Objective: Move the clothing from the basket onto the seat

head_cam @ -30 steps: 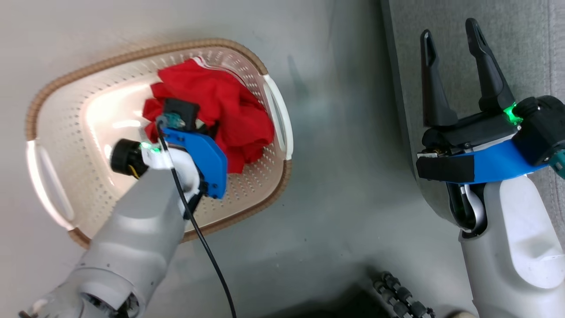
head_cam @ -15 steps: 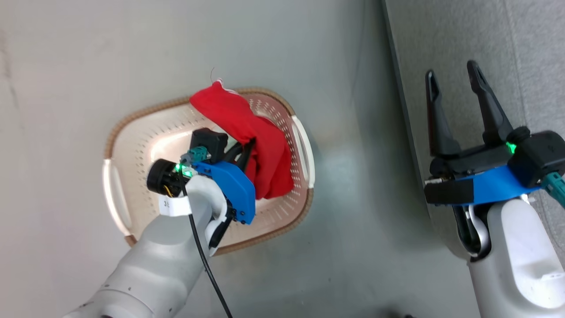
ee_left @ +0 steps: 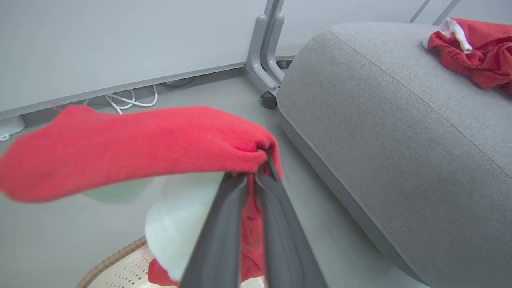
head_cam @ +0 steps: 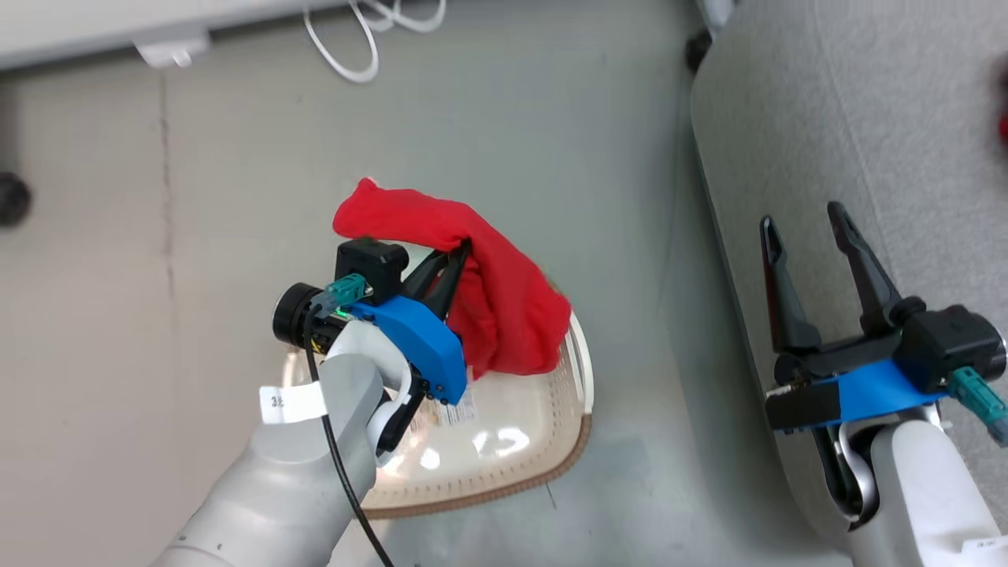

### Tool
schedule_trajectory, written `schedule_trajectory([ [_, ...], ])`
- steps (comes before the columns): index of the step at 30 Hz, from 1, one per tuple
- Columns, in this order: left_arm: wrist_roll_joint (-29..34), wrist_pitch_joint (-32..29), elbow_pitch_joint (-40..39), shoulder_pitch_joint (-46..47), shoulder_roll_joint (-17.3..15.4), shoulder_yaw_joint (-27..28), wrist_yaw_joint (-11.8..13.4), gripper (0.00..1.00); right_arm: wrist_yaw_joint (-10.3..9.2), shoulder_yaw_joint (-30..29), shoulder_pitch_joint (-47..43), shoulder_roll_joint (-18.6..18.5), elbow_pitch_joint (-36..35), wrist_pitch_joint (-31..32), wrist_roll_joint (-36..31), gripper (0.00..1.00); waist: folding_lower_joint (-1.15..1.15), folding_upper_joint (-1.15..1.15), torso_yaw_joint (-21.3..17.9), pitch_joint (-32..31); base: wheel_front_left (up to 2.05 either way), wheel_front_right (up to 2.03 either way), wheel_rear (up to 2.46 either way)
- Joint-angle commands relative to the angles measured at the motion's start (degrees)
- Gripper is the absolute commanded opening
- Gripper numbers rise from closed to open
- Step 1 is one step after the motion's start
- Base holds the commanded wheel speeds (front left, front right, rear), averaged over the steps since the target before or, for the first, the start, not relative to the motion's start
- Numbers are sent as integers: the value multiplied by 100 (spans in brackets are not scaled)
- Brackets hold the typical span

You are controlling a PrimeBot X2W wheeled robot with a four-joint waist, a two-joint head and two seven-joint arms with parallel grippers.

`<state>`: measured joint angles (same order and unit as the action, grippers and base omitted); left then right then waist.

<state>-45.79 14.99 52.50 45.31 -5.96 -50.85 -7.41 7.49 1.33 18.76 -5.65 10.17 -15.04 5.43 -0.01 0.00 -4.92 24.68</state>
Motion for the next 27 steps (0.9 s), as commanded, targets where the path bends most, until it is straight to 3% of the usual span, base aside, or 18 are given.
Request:
schedule_trajectory([
  [1,106,27,-95,-88,-22,109,-9,0,1,-20,-93,-25,22,-22,-14,100,1,0,140,-400,0,0,0],
  [16,1414,28,-1038,-480,0,998,-9,0,1,-67,-784,53,202,-22,-13,100,1,0,263,-1640,0,0,0],
  [27,1678,28,-1417,-262,150,892,-9,0,1,-143,-1203,114,273,-23,-44,100,1,0,383,-2226,0,0,0],
])
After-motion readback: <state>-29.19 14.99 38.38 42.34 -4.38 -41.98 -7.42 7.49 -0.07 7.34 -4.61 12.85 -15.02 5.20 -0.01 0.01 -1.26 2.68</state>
